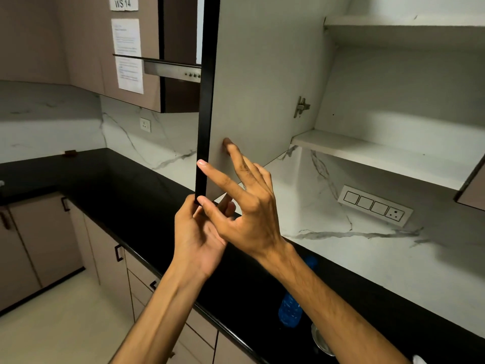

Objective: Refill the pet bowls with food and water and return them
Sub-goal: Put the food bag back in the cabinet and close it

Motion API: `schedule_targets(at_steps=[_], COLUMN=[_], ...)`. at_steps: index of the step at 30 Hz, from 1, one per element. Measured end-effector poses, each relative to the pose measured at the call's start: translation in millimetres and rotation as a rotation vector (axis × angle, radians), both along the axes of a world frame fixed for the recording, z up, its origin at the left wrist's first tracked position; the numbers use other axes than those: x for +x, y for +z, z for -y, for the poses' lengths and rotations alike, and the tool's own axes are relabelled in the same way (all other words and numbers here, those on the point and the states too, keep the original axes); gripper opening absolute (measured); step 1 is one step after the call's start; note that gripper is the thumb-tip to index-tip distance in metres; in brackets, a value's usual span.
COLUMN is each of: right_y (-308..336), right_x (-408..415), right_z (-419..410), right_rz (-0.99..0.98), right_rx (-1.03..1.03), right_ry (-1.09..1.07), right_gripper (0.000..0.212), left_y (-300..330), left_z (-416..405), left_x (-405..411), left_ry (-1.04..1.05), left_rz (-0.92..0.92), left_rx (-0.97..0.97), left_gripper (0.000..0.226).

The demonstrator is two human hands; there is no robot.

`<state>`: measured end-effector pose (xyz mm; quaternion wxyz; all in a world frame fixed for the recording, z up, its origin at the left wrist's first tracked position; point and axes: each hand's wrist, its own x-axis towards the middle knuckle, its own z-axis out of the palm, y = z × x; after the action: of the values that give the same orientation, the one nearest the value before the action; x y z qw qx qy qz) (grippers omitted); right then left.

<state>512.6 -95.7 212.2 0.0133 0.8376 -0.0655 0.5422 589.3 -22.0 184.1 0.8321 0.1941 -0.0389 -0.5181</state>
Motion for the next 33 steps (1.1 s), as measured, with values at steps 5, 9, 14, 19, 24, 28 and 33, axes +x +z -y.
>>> schedule_targets(at_steps=[5, 9, 14, 19, 24, 28, 33], right_y=[-2, -3, -4, -4, -8, -16, -33], right_x=[17, 26, 36, 39, 35, 24, 0], right_z=[0, 1, 1, 0, 1, 8, 19], right_rz=[0.002, -0.011, -0.018, -0.004, -0.007, -0.008, -0.025], right_rx=[0.000, 0.012, 0.017, 0.025, 0.037, 0.090, 0.182], right_ry=[0.010, 0.014, 0.018, 0.027, 0.032, 0.003, -0.044], right_gripper=[0.060, 0.061, 0.062, 0.061, 0.060, 0.059, 0.058], left_y=[2, 1, -2, -5, -5, -11, -26], left_z=[2, 2, 6, 9, 3, 5, 19], left_x=[16, 23, 34, 39, 26, 14, 1], left_ry=[0.016, 0.025, 0.034, 0.030, 0.021, 0.005, -0.001], left_rz=[-0.021, -0.028, -0.045, -0.041, -0.015, 0.002, 0.062], left_rx=[-0.003, 0.003, -0.023, -0.034, -0.030, -0.083, -0.072], left_gripper=[0.039, 0.044, 0.041, 0.044, 0.052, 0.039, 0.031])
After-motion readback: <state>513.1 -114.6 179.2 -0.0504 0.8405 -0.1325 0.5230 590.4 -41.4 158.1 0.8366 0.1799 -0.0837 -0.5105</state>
